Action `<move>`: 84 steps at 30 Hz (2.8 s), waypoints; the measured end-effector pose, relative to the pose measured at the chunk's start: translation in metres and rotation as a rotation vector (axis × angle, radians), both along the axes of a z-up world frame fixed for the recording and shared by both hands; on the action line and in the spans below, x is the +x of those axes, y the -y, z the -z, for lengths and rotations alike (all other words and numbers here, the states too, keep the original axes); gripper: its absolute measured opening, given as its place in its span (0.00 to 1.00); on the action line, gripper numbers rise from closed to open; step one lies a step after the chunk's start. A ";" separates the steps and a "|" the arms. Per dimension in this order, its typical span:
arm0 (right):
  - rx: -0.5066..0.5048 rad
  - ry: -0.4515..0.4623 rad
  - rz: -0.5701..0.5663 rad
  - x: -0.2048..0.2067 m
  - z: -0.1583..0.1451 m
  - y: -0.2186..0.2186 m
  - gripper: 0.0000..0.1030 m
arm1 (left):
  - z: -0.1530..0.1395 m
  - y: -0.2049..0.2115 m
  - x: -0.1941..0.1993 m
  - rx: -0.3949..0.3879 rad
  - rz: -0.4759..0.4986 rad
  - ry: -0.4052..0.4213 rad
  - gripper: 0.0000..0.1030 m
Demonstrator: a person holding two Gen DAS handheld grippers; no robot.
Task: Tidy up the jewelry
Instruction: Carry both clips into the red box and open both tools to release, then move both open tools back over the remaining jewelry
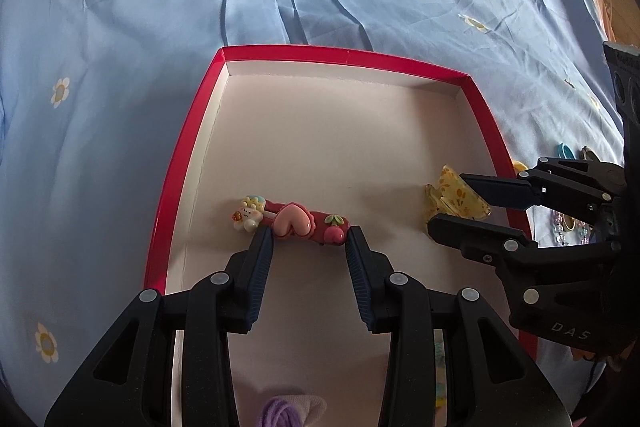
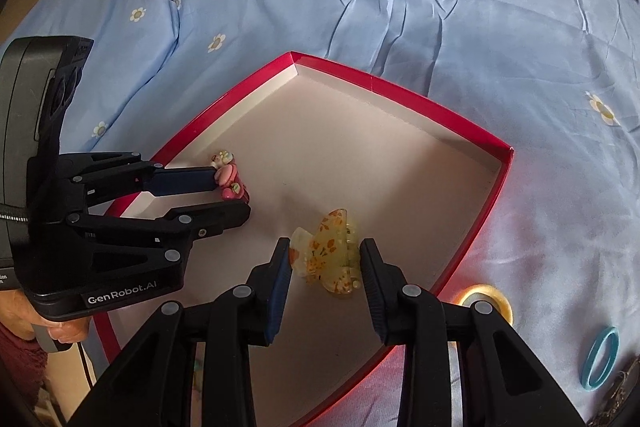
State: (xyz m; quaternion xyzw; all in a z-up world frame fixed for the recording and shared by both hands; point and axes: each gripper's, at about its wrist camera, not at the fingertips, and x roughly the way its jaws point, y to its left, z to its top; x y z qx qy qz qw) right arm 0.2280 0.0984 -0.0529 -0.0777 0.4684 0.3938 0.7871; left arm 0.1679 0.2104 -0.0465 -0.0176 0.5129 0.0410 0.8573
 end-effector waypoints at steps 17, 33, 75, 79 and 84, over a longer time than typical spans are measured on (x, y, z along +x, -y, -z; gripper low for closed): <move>0.097 0.004 0.060 -0.020 -0.028 0.036 0.43 | -0.012 -0.009 -0.028 -0.061 -0.083 0.063 0.44; 0.184 0.031 0.251 -0.066 -0.048 0.140 0.49 | -0.040 0.034 -0.098 -0.270 -0.151 0.208 0.52; 0.129 0.029 0.507 -0.099 -0.018 0.266 0.48 | -0.024 0.163 -0.073 -0.261 0.106 0.120 0.54; 0.130 0.033 0.515 -0.090 -0.019 0.269 0.48 | -0.022 0.167 -0.062 -0.255 0.111 0.111 0.53; 0.130 0.040 0.528 -0.077 -0.020 0.271 0.48 | -0.020 0.171 -0.049 -0.242 0.123 0.104 0.53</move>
